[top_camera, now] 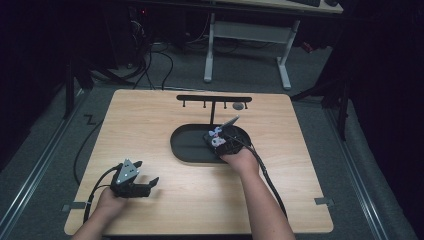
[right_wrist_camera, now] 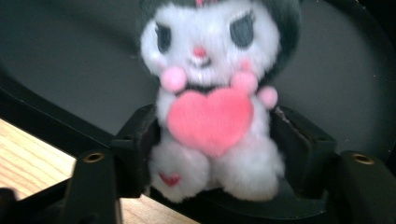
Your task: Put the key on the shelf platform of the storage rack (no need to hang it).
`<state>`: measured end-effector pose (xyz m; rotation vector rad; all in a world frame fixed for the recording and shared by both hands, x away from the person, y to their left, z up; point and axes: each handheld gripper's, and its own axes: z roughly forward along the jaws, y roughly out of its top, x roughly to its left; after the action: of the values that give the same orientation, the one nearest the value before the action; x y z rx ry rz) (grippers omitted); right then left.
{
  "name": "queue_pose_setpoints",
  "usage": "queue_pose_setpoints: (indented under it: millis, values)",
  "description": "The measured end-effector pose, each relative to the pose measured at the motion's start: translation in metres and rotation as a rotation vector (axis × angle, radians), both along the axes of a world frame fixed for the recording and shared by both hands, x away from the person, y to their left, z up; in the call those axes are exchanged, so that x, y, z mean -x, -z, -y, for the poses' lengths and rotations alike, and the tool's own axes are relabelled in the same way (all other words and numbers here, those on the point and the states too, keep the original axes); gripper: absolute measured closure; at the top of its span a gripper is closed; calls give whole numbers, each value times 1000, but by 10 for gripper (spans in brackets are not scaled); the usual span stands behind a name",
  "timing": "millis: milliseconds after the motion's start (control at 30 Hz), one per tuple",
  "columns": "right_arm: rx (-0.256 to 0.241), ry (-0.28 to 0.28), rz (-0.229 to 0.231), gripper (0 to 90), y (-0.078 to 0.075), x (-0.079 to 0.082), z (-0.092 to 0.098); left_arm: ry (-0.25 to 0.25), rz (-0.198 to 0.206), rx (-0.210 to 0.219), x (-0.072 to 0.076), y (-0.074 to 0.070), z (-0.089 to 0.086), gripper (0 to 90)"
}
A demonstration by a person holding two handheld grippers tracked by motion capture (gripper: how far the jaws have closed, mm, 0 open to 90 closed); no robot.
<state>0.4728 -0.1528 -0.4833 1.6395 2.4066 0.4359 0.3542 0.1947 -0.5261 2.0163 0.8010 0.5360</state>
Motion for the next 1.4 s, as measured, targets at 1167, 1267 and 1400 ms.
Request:
queue_pose_setpoints:
  millis: [1167, 1267, 1400]
  values:
    - [-48, -32, 147, 262, -17, 45, 21, 3, 7, -13, 1, 0, 1, 154]
    - [-62, -38, 183, 262, -15, 60, 28, 3, 8, -14, 1, 0, 1, 154]
    - [-64, -47, 215, 257, -11, 72, 33, 3, 9, -15, 1, 1, 2, 154]
